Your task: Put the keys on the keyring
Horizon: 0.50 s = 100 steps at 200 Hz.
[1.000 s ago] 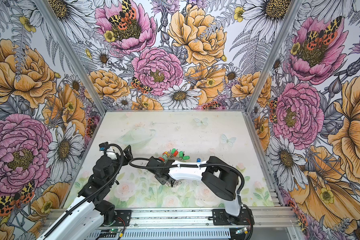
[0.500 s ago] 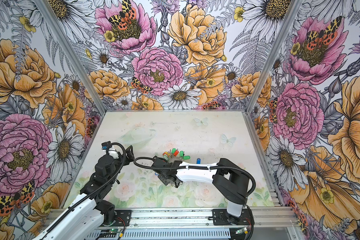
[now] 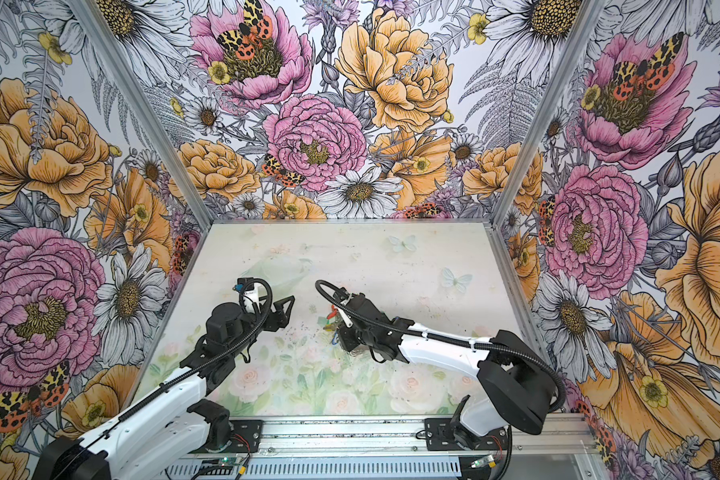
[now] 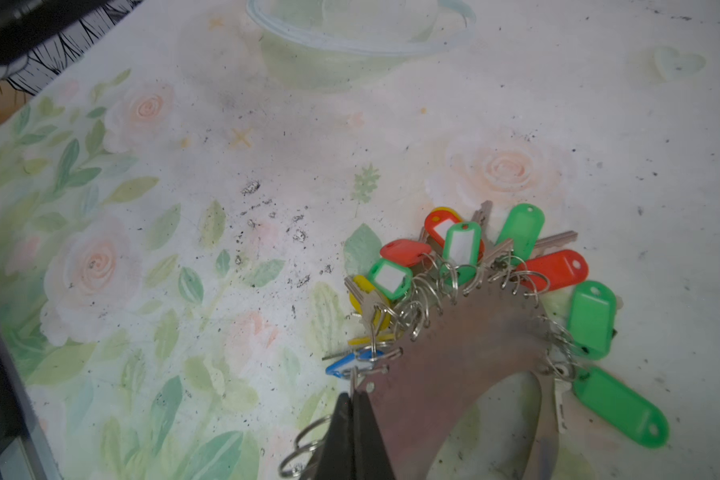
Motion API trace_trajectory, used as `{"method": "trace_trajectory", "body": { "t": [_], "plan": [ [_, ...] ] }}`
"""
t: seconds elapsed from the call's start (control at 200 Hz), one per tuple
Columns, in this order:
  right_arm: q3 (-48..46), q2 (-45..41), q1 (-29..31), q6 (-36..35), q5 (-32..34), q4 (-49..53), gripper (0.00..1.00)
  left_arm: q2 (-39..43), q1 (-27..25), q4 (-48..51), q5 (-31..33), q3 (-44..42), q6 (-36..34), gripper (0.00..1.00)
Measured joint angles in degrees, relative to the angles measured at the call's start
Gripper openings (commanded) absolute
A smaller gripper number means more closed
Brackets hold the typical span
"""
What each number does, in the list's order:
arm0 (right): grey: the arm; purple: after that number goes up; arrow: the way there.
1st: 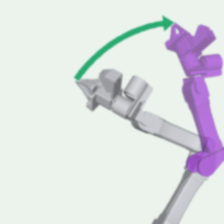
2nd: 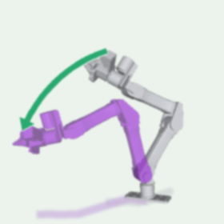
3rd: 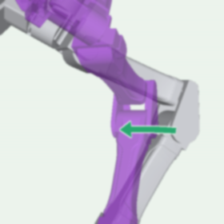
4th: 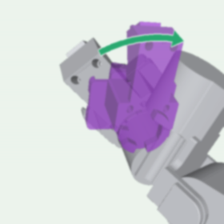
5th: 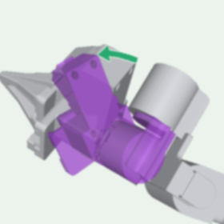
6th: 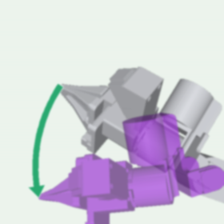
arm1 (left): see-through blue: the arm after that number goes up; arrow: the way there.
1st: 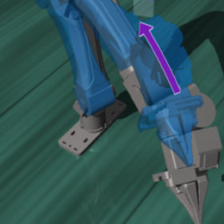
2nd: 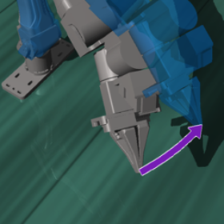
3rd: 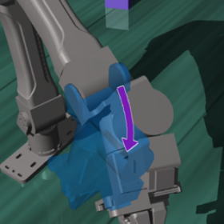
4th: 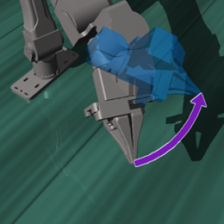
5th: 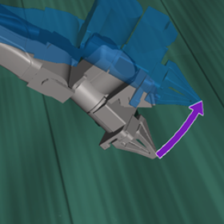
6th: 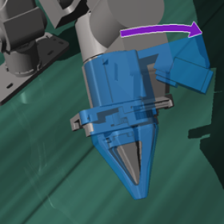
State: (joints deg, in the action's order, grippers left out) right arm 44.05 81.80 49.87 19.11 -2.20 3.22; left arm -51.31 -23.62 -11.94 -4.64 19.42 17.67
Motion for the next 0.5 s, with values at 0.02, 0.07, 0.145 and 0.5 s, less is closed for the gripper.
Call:
{"method": "trace_trajectory", "body": {
  "t": [0.02, 0.07, 0.145, 0.5],
  "plan": [
    [-0.7, -0.6, -0.5, 0.2, -0.7, -0.9, 0.0, -0.4, -0.6, -0.4, -0.7, 0.0, -0.3, 0.83],
    [-2.3, -2.1, -1.7, 0.5, -2.2, -3.2, 0.0, -1.4, -2.3, -1.5, -2.3, 0.0, -1.2, 0.82],
    [-3.7, -3.5, -3.1, 0.5, -3.6, -5.9, 0.0, -2.1, -4.5, -2.4, -4.5, 0.1, -2.6, 0.8],
    [-7.9, -9.2, -3.8, 0.2, -10.6, -16.6, 0.0, -2.4, -7.4, -7.9, -13.5, 0.1, -6.2, 0.6]
  ]
}}
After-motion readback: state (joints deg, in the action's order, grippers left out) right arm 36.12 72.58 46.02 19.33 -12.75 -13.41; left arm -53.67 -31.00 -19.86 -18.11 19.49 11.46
